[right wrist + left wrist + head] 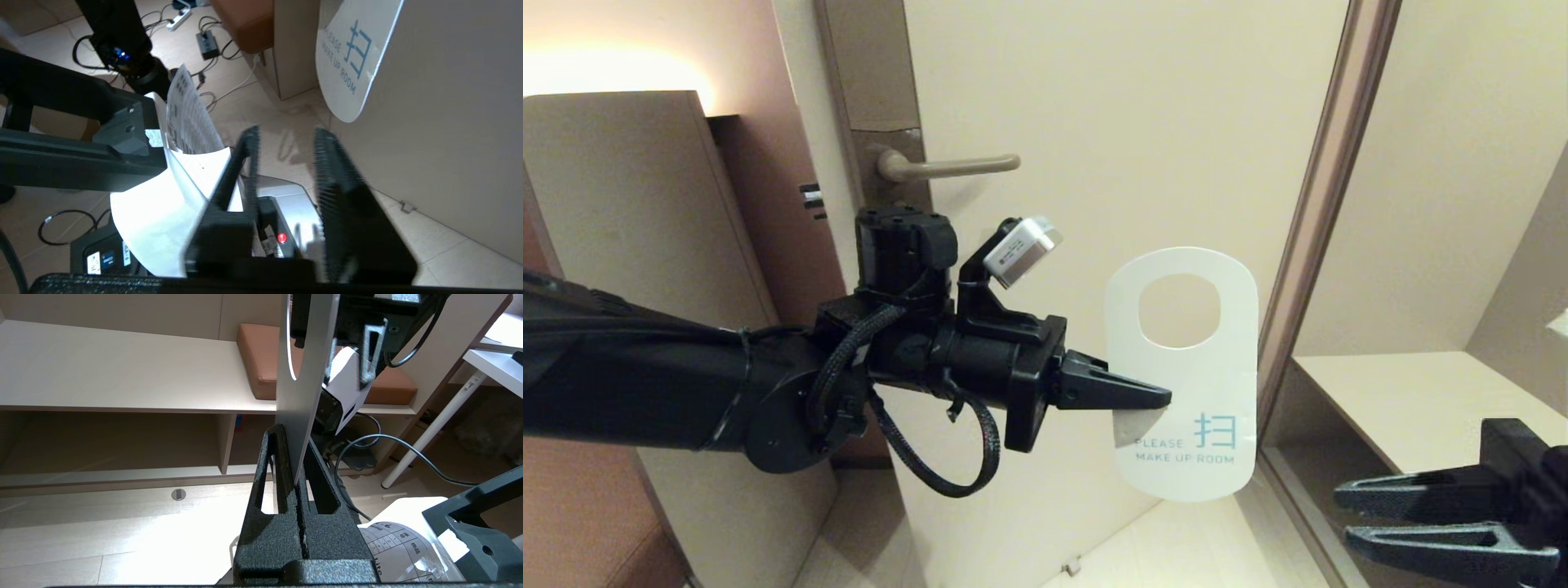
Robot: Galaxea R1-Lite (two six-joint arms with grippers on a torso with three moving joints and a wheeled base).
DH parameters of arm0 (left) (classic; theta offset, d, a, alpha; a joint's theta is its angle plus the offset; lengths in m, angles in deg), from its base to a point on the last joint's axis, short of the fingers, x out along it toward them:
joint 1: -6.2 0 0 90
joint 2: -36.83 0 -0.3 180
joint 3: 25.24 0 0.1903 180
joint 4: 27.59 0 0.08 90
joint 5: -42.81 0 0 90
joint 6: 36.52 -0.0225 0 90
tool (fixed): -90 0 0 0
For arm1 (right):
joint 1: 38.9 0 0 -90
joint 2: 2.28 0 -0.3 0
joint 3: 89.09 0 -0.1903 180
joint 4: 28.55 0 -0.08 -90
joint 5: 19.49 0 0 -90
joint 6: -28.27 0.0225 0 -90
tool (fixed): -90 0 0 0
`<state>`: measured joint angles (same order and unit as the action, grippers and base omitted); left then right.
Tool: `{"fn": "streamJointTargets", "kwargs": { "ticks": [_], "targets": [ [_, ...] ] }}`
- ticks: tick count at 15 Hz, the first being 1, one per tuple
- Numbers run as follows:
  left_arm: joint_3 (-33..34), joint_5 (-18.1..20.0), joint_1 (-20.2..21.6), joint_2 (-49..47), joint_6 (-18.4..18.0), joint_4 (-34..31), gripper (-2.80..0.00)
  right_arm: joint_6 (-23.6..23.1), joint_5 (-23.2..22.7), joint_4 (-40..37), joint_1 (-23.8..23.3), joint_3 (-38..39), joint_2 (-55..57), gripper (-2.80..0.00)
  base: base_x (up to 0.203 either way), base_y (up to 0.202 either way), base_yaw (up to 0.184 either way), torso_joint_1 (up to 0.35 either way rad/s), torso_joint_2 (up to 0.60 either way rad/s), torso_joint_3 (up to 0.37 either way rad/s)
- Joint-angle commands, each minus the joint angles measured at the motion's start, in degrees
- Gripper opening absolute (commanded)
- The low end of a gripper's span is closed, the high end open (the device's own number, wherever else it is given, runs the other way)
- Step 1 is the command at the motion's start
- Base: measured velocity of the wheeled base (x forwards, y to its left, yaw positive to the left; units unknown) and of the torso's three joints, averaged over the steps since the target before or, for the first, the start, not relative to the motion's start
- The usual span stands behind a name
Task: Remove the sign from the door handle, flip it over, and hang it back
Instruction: Hand it to the other hand
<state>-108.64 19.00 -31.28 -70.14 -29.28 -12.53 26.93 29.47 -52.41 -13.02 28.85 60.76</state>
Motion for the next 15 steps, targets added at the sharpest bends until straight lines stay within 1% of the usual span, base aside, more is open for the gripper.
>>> {"fn": "streamJointTargets", "kwargs": {
  "ticks": [1,10,15],
  "targets": [
    [0.05,0.35,-0.04,0.45,0.05,0.25,-2.8,-0.06,-0.45,0.03,0.22,-0.65,2.74,0.0,0.0,0.0,0.0,0.0,0.0,0.0],
    [0.09,0.44,-0.06,1.59,0.05,0.25,-2.8,-0.5,-0.27,2.92,0.22,-1.29,9.38,0.0,0.0,0.0,0.0,0.0,0.0,0.0],
    [0.09,0.44,-1.1,1.32,0.05,0.25,-2.8,-0.42,-0.27,7.41,0.27,-2.91,13.13,0.0,0.0,0.0,0.0,0.0,0.0,0.0]
  ]
}}
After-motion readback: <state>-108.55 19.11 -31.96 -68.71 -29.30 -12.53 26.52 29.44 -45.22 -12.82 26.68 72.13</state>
